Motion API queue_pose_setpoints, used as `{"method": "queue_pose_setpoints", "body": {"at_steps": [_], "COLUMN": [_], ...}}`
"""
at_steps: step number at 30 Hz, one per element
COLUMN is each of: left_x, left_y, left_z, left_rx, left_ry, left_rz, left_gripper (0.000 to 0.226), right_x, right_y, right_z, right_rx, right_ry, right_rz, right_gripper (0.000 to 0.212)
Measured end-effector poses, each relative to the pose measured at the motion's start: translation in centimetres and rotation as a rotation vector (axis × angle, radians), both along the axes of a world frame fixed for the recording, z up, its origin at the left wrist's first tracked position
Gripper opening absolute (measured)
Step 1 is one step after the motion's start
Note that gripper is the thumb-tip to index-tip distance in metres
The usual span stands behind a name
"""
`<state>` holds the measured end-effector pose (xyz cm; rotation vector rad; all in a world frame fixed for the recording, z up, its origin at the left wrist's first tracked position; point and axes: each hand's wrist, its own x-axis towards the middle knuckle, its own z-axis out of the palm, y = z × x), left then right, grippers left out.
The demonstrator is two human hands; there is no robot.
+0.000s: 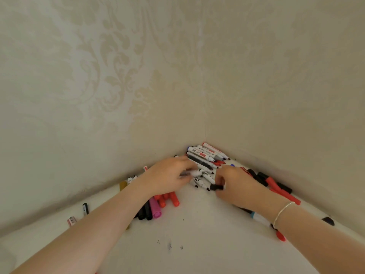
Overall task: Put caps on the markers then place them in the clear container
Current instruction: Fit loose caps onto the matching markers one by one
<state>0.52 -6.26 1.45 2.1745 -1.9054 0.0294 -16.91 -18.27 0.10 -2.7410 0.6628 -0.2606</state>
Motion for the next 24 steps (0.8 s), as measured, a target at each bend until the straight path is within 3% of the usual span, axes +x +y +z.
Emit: {"method": "queue_pose_setpoints", "body": {"at_steps": [3, 5, 9, 24], "left_x": [-0.3, -1.2, -2.3, -2.3], "left_y": [0.0, 0.1, -0.1, 0.0], "left_z": [1.0, 1.9, 2.5, 2.5], "left_rx": [-0.299, -0.280, -0.205, -0.224], "left_ry": [0.363, 0.583, 0.771, 0.851], "left_rz": [0.016, 0.047, 0.047, 0.047], "left_gripper": [0.022, 0.022, 0.019, 0.019], "right_x": [0.0, -0.1, 0.1, 0.6], "right_y": [-1.0, -1.4, -0.8, 0.7], "right_z": [1.7, 3.1, 5.2, 5.5], "right_rx": [0.378, 0.676, 1.124, 1.286], "right_ry": [-0.395, -0.624, -0.868, -0.915], "right_rz": [-0.194, -0.239, -0.193, -0.144], "right_gripper": [0.020, 0.029, 0.024, 0.022]}}
